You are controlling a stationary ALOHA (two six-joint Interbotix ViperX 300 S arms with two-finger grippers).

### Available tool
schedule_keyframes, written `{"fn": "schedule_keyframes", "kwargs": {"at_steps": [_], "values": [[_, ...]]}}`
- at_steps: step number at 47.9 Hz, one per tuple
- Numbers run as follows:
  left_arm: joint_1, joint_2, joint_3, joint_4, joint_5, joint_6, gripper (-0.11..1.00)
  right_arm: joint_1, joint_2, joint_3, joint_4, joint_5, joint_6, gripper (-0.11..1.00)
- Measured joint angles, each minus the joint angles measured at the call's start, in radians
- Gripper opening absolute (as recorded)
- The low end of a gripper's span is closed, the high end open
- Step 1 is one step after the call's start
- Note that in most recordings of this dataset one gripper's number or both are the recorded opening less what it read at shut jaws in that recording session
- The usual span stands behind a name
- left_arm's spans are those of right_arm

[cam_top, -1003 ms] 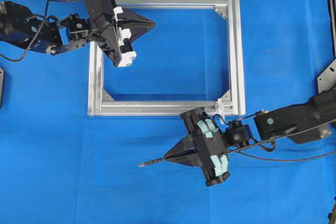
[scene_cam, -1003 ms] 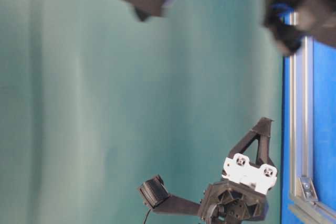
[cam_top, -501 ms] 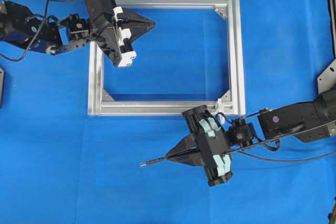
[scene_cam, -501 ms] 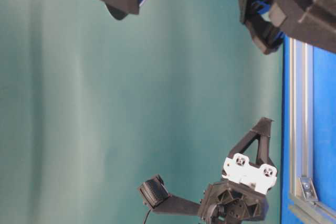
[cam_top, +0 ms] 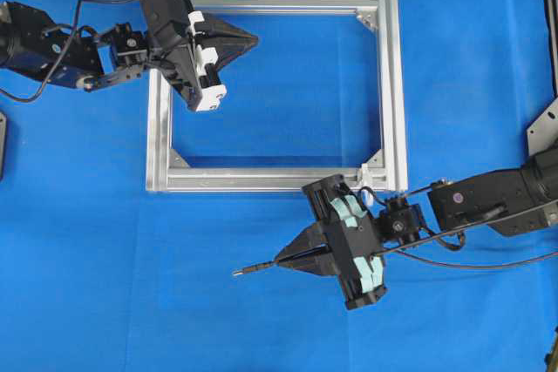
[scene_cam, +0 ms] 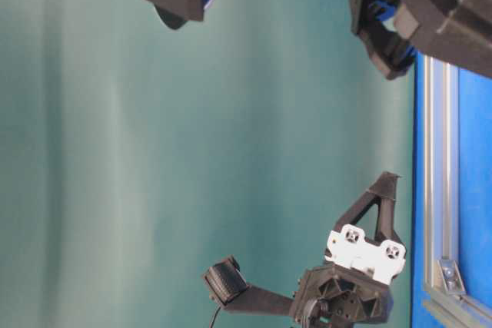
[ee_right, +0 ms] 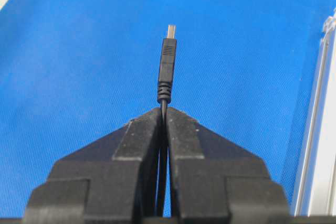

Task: Insert the wire through the string loop located on the right side.
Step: 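Close the right gripper on the cable just behind the USB plug, then carry the cable right and toward the white zip-tie loop on the frame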

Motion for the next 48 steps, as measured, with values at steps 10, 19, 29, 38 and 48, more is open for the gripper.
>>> {"fn": "schedule_keyframes", "kwargs": {"at_steps": [10,19,29,38,48], "values": [[0.000,0.002,0.000,0.000,0.000,0.000,0.00,0.002,0.002,0.000,0.000,0.002,0.000,-0.04],[0.000,0.000,0.000,0.000,0.000,0.000,0.00,0.002,0.002,0.000,0.000,0.000,0.000,-0.04],[0.000,0.000,0.000,0.000,0.000,0.000,0.00,0.002,0.002,0.000,0.000,0.002,0.000,-0.04],[0.000,0.000,0.000,0.000,0.002,0.000,0.00,0.002,0.002,0.000,0.000,0.002,0.000,-0.04],[0.000,0.000,0.000,0.000,0.002,0.000,0.00,0.000,0.000,0.003,0.002,0.000,0.005,-0.04]]}}
